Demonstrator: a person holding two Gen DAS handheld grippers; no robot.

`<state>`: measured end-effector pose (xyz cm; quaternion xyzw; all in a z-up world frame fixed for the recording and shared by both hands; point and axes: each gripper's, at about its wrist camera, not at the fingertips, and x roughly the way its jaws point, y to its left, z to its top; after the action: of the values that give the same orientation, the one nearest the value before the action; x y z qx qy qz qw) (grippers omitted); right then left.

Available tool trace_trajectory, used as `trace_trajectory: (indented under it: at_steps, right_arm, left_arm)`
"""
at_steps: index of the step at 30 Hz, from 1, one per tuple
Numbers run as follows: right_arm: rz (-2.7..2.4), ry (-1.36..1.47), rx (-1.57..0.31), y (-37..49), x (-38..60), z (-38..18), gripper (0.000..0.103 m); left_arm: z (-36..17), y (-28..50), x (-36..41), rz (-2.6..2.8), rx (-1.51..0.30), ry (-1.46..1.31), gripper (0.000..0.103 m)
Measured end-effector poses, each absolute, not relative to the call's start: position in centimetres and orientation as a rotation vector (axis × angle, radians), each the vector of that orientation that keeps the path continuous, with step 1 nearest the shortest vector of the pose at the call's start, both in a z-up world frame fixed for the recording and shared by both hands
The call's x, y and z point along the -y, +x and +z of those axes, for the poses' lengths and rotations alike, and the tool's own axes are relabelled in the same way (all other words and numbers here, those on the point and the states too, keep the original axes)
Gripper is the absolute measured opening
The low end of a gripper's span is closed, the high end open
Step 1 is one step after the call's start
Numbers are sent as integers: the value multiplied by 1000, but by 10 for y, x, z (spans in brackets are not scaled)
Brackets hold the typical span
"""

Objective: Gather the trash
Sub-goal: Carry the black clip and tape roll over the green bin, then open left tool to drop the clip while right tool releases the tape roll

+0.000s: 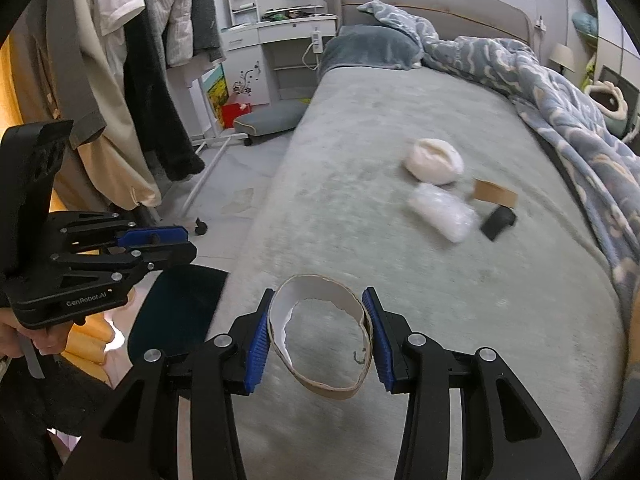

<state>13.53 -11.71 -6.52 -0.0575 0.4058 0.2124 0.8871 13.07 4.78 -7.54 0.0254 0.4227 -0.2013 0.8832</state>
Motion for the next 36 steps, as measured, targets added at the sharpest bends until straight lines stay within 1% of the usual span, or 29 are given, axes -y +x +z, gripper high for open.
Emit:
trace_trajectory:
  at_steps: [15,34,35,36]
  right_arm:
    - [525,-153,-848,142,45,-67,44]
    - [606,-180,-917,154,-25,-89,44]
    - [609,-180,-923,155,-28,-90,44]
    - [612,-179,-929,155,-30,-92,44]
  left_arm:
    - [-102,131,-113,-345,-981,19,21]
    - [-151,134,-177,-275,-1221,-27,21]
    - [-153,134,-179,-277,-1231,-32,22]
    - [-155,134,-181,-279,-1241,-36,26]
